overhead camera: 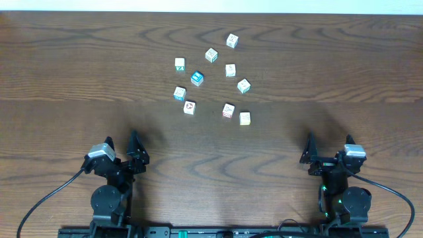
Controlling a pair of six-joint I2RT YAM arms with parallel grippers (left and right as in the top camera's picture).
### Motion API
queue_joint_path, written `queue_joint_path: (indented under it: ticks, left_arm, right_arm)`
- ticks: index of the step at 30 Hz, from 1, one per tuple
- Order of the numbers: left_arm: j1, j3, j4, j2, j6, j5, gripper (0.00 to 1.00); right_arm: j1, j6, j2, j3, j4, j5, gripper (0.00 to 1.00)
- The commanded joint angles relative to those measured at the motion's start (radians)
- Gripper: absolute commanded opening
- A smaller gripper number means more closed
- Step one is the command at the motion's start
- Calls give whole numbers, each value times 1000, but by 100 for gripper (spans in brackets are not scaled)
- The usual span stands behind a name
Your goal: Lift 5 blocks
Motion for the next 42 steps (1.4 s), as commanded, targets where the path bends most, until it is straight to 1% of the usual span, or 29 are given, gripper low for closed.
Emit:
queue_joint_path:
  ticks: [1,38,42]
  left_arm:
    - [5,-15,-47,-6,10,-2,77]
    - [5,-15,-47,-6,10,-2,77]
    - [5,-15,-47,-6,9,-2,77]
  right_arm:
    - [-7,-10,-4,-2,-3,10,99]
    - [-7,-10,-4,-2,-3,10,99]
    - [-7,-10,-4,-2,1,43,99]
